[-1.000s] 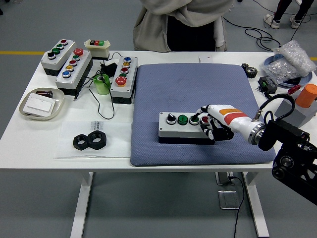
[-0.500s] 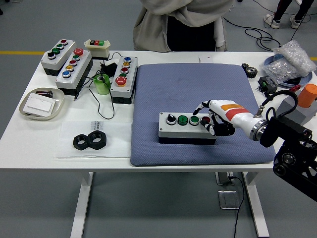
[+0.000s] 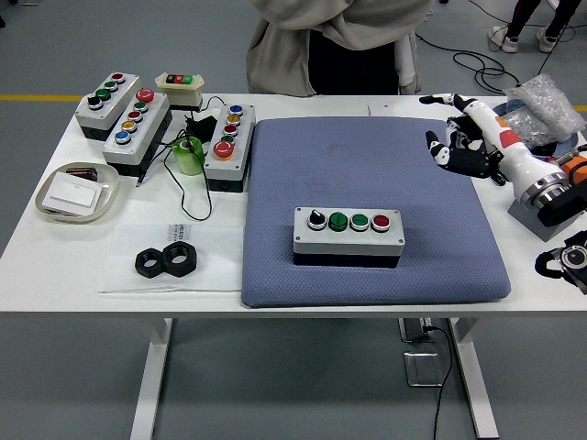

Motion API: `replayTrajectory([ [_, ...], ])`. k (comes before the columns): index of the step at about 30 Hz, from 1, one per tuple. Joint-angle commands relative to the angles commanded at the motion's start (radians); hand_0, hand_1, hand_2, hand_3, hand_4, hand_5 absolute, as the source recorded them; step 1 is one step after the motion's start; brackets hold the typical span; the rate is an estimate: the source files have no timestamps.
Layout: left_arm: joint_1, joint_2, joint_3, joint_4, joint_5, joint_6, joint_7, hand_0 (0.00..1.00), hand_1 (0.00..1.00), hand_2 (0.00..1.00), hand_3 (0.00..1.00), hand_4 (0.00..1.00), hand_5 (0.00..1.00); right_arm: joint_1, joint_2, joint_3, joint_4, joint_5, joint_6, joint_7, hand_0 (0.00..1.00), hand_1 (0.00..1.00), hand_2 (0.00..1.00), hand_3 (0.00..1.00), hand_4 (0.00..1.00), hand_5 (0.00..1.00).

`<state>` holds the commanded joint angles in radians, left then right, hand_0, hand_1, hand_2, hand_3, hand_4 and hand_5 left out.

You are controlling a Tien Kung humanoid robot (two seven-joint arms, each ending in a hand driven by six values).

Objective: Pick up the button,place it on the desk,press the button,press the button

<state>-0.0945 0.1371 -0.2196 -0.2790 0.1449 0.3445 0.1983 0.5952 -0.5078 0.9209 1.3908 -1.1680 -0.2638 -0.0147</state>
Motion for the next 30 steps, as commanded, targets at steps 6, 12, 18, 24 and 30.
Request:
replayTrajectory([
  [6, 0.000, -0.001, -0.002, 0.000, 0.002, 0.000, 0.001, 0.773, 0.804, 0.886, 0.806, 0.566, 0.998, -0.051, -0.013, 0.125, -0.068, 0.260, -0.043, 0.063, 0.938, 0.833, 0.907, 0.998, 0.627, 0.139],
  [12, 0.001, -0.003, -0.009, 0.001, 0.013, -0.002, 0.005, 0.773, 0.804, 0.886, 0.807, 0.566, 0.998, -0.082, -0.017, 0.194, -0.109, 0.514, -0.064, 0.062, 0.943, 0.856, 0.927, 0.958, 0.628, 0.224],
  [18, 0.003, -0.005, -0.011, 0.002, 0.017, -0.002, 0.006, 0.773, 0.804, 0.885, 0.807, 0.566, 0.998, -0.097, -0.022, 0.220, -0.126, 0.756, -0.073, 0.056, 0.945, 0.856, 0.916, 0.937, 0.632, 0.243],
  [24, 0.005, -0.006, -0.018, 0.002, 0.027, -0.001, 0.009, 0.773, 0.803, 0.886, 0.806, 0.566, 0.998, -0.107, -0.024, 0.231, -0.131, 0.836, -0.072, 0.049, 0.946, 0.856, 0.913, 0.935, 0.636, 0.268],
  [30, 0.009, -0.006, -0.022, 0.003, 0.035, -0.001, 0.012, 0.774, 0.803, 0.884, 0.807, 0.566, 0.998, -0.110, -0.020, 0.233, -0.137, 0.840, -0.074, 0.047, 0.948, 0.855, 0.911, 0.934, 0.634, 0.287],
])
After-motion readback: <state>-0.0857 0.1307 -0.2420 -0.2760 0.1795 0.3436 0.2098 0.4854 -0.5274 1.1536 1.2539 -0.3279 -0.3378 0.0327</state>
